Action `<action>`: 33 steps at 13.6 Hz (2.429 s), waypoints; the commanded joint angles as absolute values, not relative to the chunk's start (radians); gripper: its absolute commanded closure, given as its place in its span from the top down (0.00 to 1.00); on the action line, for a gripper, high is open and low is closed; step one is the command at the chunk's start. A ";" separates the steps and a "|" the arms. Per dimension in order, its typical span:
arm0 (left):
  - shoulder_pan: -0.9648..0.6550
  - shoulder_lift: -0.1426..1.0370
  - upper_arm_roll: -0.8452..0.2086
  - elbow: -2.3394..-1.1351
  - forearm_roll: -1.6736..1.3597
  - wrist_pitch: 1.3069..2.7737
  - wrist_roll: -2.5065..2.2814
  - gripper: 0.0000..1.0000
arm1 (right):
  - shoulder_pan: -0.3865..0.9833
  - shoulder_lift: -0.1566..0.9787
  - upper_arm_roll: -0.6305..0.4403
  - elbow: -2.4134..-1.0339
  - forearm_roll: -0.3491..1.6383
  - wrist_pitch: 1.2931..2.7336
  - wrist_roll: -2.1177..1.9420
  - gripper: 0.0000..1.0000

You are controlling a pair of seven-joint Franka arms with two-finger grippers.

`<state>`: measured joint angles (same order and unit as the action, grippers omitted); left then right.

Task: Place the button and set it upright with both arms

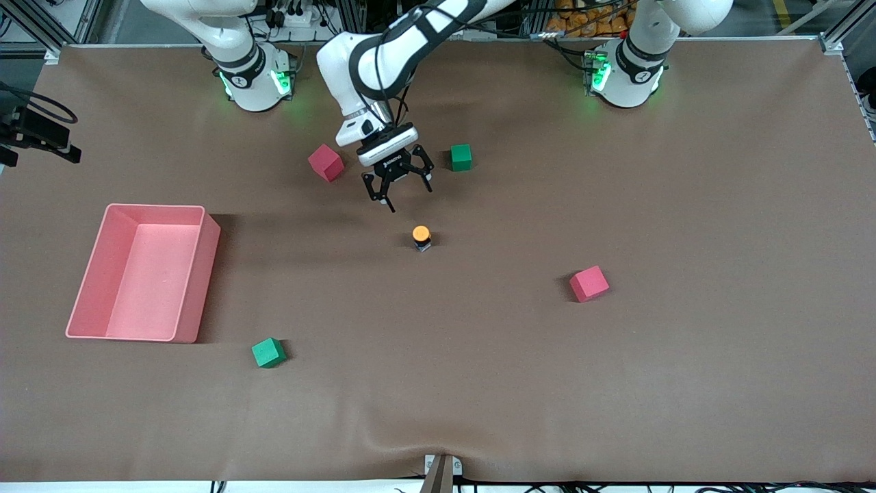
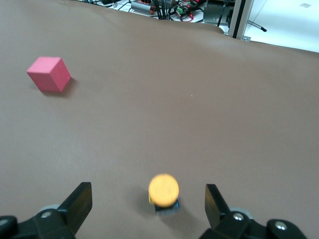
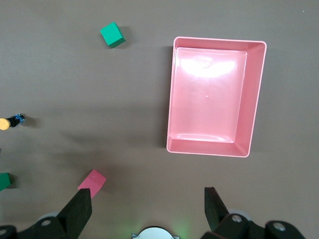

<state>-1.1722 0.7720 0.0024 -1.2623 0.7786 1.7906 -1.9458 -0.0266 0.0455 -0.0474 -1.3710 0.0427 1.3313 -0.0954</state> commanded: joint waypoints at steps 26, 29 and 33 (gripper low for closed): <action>0.067 0.350 -0.520 -1.328 0.221 1.701 -0.486 1.00 | -0.023 0.040 -0.048 -1.371 0.043 1.325 -0.104 1.00; 0.055 0.281 -0.323 -1.327 0.085 1.646 -0.312 1.00 | -0.025 0.040 -0.048 -1.371 0.043 1.325 -0.104 1.00; 0.038 0.219 -0.095 -1.324 -0.009 1.560 -0.031 1.00 | -0.025 0.040 -0.048 -1.371 0.044 1.325 -0.095 1.00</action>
